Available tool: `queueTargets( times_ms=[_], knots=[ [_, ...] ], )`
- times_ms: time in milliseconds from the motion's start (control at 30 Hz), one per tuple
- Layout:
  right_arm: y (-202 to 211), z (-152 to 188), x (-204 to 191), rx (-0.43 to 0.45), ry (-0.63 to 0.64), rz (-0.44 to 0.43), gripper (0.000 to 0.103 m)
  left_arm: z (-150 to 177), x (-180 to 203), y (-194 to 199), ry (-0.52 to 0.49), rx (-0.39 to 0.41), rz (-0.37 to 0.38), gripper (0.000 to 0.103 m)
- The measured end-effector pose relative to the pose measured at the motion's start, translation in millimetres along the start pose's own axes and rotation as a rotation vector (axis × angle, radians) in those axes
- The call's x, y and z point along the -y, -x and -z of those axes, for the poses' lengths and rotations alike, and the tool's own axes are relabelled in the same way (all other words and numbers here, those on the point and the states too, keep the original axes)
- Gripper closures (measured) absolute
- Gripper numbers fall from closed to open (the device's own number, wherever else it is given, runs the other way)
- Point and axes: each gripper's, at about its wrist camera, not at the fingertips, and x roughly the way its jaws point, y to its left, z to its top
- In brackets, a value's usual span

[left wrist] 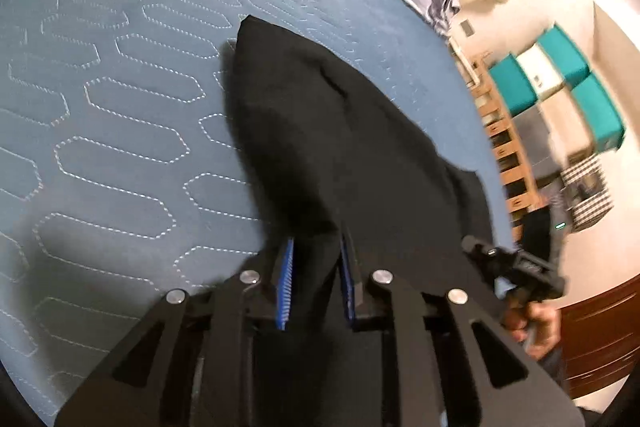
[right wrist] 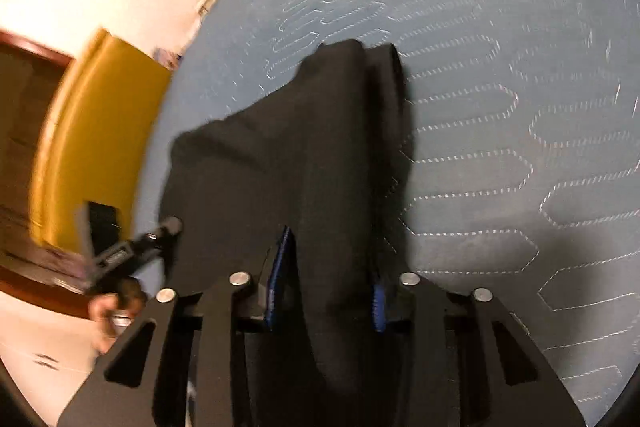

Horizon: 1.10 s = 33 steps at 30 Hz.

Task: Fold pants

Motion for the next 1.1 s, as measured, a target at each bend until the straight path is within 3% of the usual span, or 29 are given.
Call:
queueTargets(
  times_ms=[67, 233, 367, 533, 700, 767, 867, 1033, 1100],
  knots=[
    [6.1, 0.0, 7.5, -0.001, -0.026, -0.067, 0.087, 4.6, 9.6, 7.0, -0.043, 0.005, -0.021, 0.092],
    [27.9, 4.7, -2.7, 0.029, 0.001, -0.077, 0.089, -1.8, 64.1, 24.0, -0.14, 0.03, -0.042, 0.094],
    [72.5, 6.5, 18.6, 0.08, -0.034, -0.088, 0.089, -3.1, 106.2, 23.6, -0.158, 0.009, 0.017, 0.094],
    [151.4, 9.0, 65.4, 0.125, -0.096, -0.042, 0.089, 3.9, 173.3, -25.8, -0.136, -0.057, 0.128, 0.094],
    [233.5, 14.0, 120.7, 0.139, -0.131, 0.069, 0.089, 25.1, 223.5, -95.7, -0.082, -0.118, 0.239, 0.094],
    [250.6, 17.5, 141.0, 0.142, -0.126, 0.104, 0.089, 35.4, 237.0, -125.3, -0.104, -0.136, 0.2, 0.094],
    [235.5, 20.9, 165.8, 0.098, -0.117, 0.126, 0.089, 41.3, 240.2, -142.9, -0.134, -0.134, 0.139, 0.094],
    [233.9, 24.4, 170.0, 0.129, -0.129, 0.067, 0.089, 22.2, 239.7, -126.4, -0.143, -0.1, 0.134, 0.097],
    [225.3, 22.5, 169.2, 0.116, -0.115, 0.105, 0.088, 20.5, 240.1, -131.6, -0.165, -0.128, 0.106, 0.097]
  ],
)
